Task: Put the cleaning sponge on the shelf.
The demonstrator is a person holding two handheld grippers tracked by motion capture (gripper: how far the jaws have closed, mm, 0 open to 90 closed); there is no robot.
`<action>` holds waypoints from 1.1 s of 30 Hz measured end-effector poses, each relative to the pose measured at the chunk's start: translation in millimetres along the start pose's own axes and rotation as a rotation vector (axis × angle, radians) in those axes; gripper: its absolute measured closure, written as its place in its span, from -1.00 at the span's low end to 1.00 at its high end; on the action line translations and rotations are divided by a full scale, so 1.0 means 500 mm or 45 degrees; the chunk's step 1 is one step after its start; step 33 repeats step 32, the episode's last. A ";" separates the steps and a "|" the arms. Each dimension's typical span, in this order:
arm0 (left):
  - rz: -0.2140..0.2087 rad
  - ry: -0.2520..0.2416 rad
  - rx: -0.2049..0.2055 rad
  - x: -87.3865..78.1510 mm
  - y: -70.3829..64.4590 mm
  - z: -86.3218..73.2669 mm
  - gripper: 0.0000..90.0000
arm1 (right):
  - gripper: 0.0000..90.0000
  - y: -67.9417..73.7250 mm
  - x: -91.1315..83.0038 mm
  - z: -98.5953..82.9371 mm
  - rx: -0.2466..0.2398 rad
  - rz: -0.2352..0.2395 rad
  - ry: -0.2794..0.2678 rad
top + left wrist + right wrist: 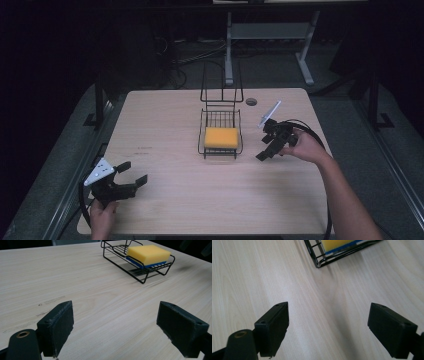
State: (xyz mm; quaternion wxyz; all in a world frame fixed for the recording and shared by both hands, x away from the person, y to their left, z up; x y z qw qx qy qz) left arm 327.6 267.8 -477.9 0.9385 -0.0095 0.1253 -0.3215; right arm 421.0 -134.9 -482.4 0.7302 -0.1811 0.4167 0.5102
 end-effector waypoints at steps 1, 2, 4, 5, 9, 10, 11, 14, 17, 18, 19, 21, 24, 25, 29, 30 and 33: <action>0.000 0.000 -0.001 0.000 0.000 0.000 -0.70 | -0.63 0.001 -0.001 -0.003 0.000 -0.001 0.002; 0.000 -0.001 -0.002 0.000 0.000 0.000 -0.70 | -0.63 0.001 0.000 -0.004 -0.001 -0.001 -0.003; 0.000 -0.002 -0.003 -0.001 0.000 0.000 -0.70 | -0.63 0.005 -0.001 -0.008 0.000 0.004 -0.003; 0.000 -0.002 -0.004 -0.001 0.000 0.000 -0.70 | -0.62 0.005 -0.001 -0.011 -0.002 0.003 -0.003; 0.000 -0.002 -0.002 -0.001 -0.001 0.000 -0.70 | -0.62 0.008 -0.001 -0.022 0.008 0.000 -0.001; -0.001 -0.003 -0.003 -0.001 -0.001 0.000 -0.70 | -0.63 0.009 -0.001 -0.025 0.010 0.002 -0.001; 0.001 -0.002 -0.002 -0.001 -0.001 0.000 -0.70 | -0.63 0.009 -0.001 -0.029 0.006 -0.003 0.008; 0.000 -0.002 -0.003 -0.001 -0.002 0.000 -0.70 | -0.63 0.012 -0.001 -0.037 0.012 -0.003 0.004; 0.000 0.000 -0.001 -0.001 -0.002 0.000 -0.70 | -0.63 0.014 -0.002 -0.047 0.017 -0.003 0.007; -0.001 0.000 -0.001 -0.001 -0.003 0.000 -0.70 | -0.62 0.015 -0.002 -0.050 0.017 -0.005 0.008; -0.001 0.001 -0.001 -0.001 -0.003 0.000 -0.70 | -0.63 0.016 -0.002 -0.052 0.019 -0.003 0.007; 0.000 0.001 0.003 -0.001 -0.003 0.001 -0.70 | -0.63 0.018 -0.003 -0.059 0.017 -0.010 0.014; -0.001 0.002 0.003 -0.001 -0.004 0.000 -0.70 | -0.63 0.023 -0.007 -0.065 0.014 -0.015 0.010; -0.001 0.002 0.002 -0.001 -0.005 0.000 -0.70 | -0.62 0.025 -0.010 -0.067 0.012 -0.018 0.008; -0.003 0.002 0.004 -0.001 -0.006 0.001 -0.70 | -0.63 0.035 -0.019 -0.071 0.004 -0.030 -0.010; -0.005 0.001 0.007 -0.001 -0.007 0.002 -0.70 | -0.63 0.038 -0.022 -0.071 0.001 -0.035 -0.014; -0.004 -0.002 0.007 -0.001 -0.009 0.003 -0.70 | -0.64 0.046 -0.028 -0.072 -0.019 -0.044 -0.022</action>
Point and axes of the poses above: each handheld gripper's, and its own axes: x roughly forward along the jaws, z roughly out of its top, y roughly to its left, the point moved 10 cm from there along x, roughly forward along the jaws, and after that the axes turned 12 degrees about -y, right-handed, at the moved point
